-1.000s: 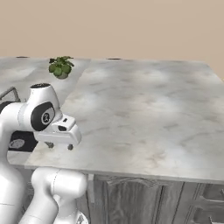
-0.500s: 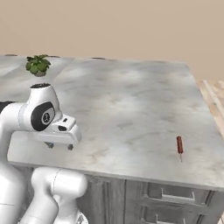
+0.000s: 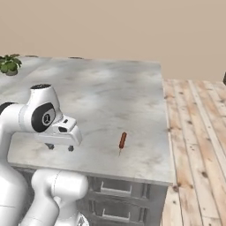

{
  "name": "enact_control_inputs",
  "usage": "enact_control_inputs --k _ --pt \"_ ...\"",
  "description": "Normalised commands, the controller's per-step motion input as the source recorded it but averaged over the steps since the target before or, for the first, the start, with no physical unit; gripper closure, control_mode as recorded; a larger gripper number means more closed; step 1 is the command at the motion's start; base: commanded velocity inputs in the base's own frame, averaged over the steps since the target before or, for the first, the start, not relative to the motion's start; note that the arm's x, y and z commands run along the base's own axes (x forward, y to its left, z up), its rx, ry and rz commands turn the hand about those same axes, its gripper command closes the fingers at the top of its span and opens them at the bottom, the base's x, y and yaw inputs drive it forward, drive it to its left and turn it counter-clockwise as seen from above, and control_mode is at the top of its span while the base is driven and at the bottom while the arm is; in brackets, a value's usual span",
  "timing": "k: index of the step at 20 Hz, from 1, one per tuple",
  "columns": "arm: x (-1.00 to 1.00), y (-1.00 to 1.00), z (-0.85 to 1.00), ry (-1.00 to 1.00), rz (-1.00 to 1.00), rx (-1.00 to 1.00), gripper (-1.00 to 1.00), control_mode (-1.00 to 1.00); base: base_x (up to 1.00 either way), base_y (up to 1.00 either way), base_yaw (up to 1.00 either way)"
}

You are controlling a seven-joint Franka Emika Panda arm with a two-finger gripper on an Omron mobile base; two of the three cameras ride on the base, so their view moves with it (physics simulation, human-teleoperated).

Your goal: Store the hot dog in the freezer for long-term storage. Close the freezer door after placing the cooked food.

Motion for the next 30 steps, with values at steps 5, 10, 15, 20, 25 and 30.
enact_control_inputs --k 5,10,15,20,25,30 --pt "0.00 0.00 0.00 0.00 0.00 0.00 -1.00 1.00 0.28 -0.53 -0.07" --pt "0.00 0.00 0.00 0.00 0.00 0.00 -1.00 1.00 0.36 -0.21 -0.08" --pt "0.00 0.00 0.00 0.00 0.00 0.00 -1.00 1.00 0.16 -0.11 -0.06" --pt "0.00 0.00 0.00 0.00 0.00 0.00 -1.00 1.00 0.00 -0.03 0.00" --pt "0.00 0.00 0.00 0.00 0.00 0.00 -1.00 1.00 0.01 -0.01 0.00" --pt "0.37 -0.27 0.00 0.01 0.03 0.00 -1.00 -1.00 0.15 -0.07 0.00"
